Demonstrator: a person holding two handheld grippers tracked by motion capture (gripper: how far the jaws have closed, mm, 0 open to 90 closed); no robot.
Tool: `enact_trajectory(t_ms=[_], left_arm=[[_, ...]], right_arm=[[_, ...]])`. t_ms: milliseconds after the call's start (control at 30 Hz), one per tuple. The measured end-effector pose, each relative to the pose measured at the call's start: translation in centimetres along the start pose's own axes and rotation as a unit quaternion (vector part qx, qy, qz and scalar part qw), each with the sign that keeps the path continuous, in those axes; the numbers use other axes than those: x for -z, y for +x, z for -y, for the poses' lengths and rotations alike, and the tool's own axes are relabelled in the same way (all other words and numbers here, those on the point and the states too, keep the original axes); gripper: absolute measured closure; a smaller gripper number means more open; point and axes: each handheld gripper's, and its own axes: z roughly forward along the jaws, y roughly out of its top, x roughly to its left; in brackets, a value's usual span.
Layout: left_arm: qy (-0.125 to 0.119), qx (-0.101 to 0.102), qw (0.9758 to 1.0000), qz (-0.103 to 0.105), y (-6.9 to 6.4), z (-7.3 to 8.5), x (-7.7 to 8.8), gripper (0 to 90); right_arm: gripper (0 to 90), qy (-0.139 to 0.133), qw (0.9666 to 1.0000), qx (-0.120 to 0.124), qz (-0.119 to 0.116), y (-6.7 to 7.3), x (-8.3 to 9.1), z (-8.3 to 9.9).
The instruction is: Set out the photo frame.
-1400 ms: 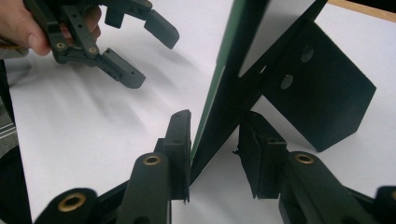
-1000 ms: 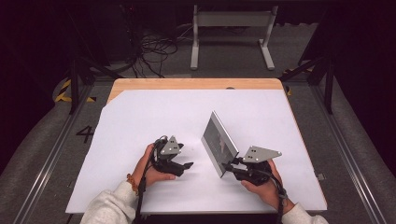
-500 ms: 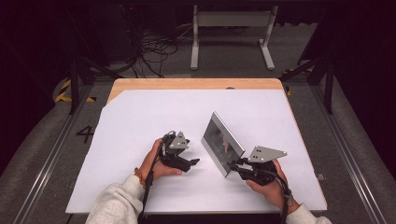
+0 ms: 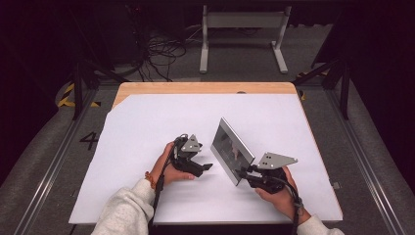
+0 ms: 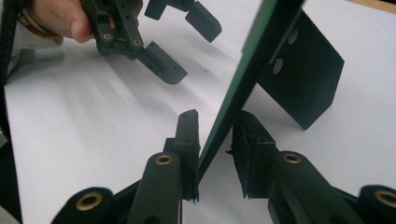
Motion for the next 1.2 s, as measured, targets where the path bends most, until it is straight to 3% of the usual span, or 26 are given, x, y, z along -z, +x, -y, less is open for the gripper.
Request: enact_trajectory(t_ms=[333,567,933,1200], left_arm=[[-0.004,0.007,1.0,0.001,0.4,0.0,-0.4,17.9],[-0.009,0.012,0.9998,-0.009,0.6,-0.1,-1.1,15.5],[-0.021,0.026,0.9995,-0.001,1.4,-0.7,-1.5,14.9],[-0.025,0.023,0.9994,0.007,1.6,-1.1,-1.8,15.5]], right_arm=[[75.5,0.002,0.9996,-0.01,-0.027,-1.3,-0.3,-0.2],[76.7,0.007,0.9992,-0.005,-0.04,-2.1,-0.6,-0.6],[77.9,0.009,0.9975,0.006,-0.07,-2.6,-1.1,-1.0],[78.2,0.01,0.9974,0.006,-0.071,-3.0,-1.2,-1.1]])
